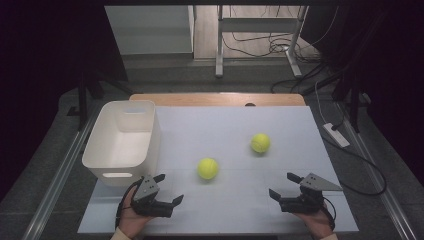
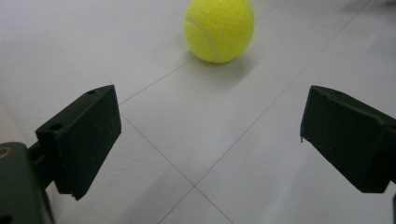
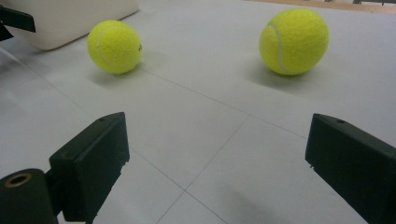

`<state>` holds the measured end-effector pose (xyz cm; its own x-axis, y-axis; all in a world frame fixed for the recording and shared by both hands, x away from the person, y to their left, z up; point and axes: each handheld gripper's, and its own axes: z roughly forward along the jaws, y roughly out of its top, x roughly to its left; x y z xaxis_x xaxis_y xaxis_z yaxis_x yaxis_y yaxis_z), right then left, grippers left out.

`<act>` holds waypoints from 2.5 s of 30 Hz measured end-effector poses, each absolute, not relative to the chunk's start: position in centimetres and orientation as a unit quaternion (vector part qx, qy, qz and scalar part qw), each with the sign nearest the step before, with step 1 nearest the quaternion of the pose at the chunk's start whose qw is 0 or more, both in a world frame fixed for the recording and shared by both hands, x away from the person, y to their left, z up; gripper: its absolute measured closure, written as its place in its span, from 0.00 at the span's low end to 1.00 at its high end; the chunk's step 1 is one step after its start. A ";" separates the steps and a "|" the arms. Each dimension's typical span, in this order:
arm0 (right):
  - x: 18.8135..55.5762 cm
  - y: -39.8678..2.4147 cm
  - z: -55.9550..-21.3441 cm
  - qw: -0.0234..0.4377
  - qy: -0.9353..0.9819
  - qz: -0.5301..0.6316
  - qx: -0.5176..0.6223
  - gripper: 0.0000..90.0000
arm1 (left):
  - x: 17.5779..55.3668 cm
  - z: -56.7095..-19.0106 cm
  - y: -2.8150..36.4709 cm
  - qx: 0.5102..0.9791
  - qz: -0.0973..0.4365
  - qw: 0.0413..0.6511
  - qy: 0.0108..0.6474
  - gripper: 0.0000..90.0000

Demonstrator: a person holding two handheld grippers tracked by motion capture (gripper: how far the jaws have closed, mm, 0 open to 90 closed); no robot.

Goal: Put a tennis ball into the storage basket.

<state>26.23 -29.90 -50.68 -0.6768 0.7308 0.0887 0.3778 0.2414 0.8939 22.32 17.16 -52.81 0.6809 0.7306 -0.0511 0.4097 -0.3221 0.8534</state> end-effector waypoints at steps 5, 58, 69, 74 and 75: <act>26.3 -30.0 -50.8 0.176 0.766 0.502 0.360 0.08 | 22.2 -52.7 17.1 0.794 0.179 0.458 0.358 0.07; 26.6 -29.5 -50.8 0.164 0.770 0.513 0.342 0.11 | 23.5 -50.4 16.3 0.778 0.173 0.467 0.383 0.07; 26.6 -29.3 -50.9 0.166 0.773 0.508 0.343 0.11 | 23.9 -49.7 15.7 0.784 0.168 0.464 0.377 0.07; 26.6 -29.5 -50.8 0.167 0.772 0.507 0.345 0.11 | 24.2 -49.5 15.6 0.785 0.168 0.462 0.376 0.07; 26.5 -29.5 -50.9 0.167 0.772 0.506 0.346 0.11 | 24.3 -49.5 15.6 0.785 0.166 0.462 0.377 0.07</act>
<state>26.53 -29.46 -50.87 -0.7052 0.7029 0.0930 0.3658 0.2483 0.8970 24.30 15.58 -49.47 0.6603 0.7459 -0.0874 0.4382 -0.2882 0.8514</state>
